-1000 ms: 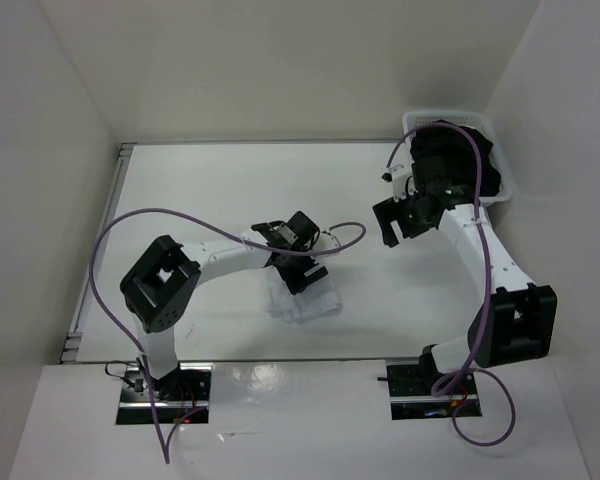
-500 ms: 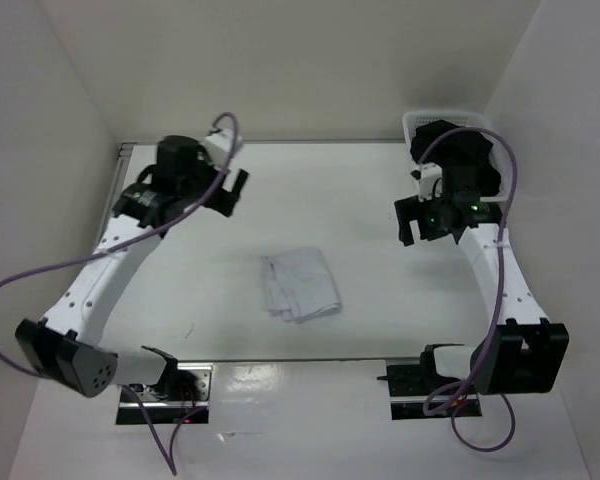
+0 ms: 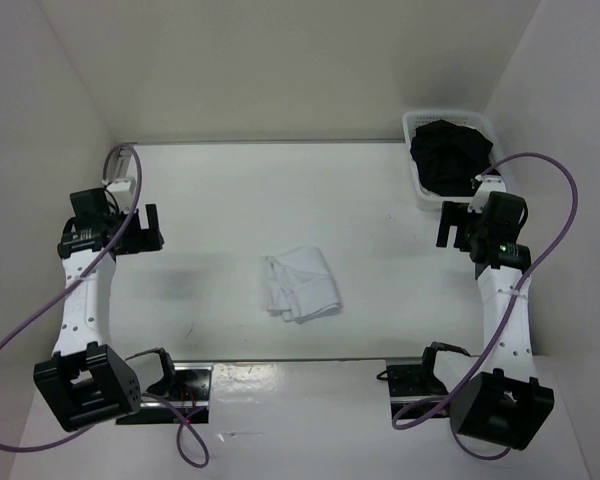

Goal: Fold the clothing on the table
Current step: Fold the skirt

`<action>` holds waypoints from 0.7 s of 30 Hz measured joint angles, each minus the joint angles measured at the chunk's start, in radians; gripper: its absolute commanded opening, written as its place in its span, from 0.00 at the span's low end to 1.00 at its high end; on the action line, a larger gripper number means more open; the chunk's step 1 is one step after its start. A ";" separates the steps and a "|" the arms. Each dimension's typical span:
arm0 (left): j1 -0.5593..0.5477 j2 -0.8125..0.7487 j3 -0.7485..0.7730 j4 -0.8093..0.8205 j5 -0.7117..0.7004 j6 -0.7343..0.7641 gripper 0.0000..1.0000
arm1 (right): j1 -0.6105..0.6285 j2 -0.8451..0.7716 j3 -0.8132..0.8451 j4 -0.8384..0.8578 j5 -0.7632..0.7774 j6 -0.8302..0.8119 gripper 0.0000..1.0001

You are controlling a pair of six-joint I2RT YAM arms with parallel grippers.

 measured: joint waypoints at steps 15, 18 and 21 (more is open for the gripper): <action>0.157 0.036 -0.002 0.036 0.151 0.024 0.99 | -0.079 -0.021 -0.009 0.032 0.013 0.015 0.99; 0.157 0.036 -0.002 0.037 0.160 0.026 0.99 | -0.081 -0.021 -0.014 0.034 0.005 0.015 0.99; 0.157 0.036 -0.002 0.037 0.165 0.027 0.99 | -0.084 -0.021 -0.015 0.034 -0.003 0.014 0.99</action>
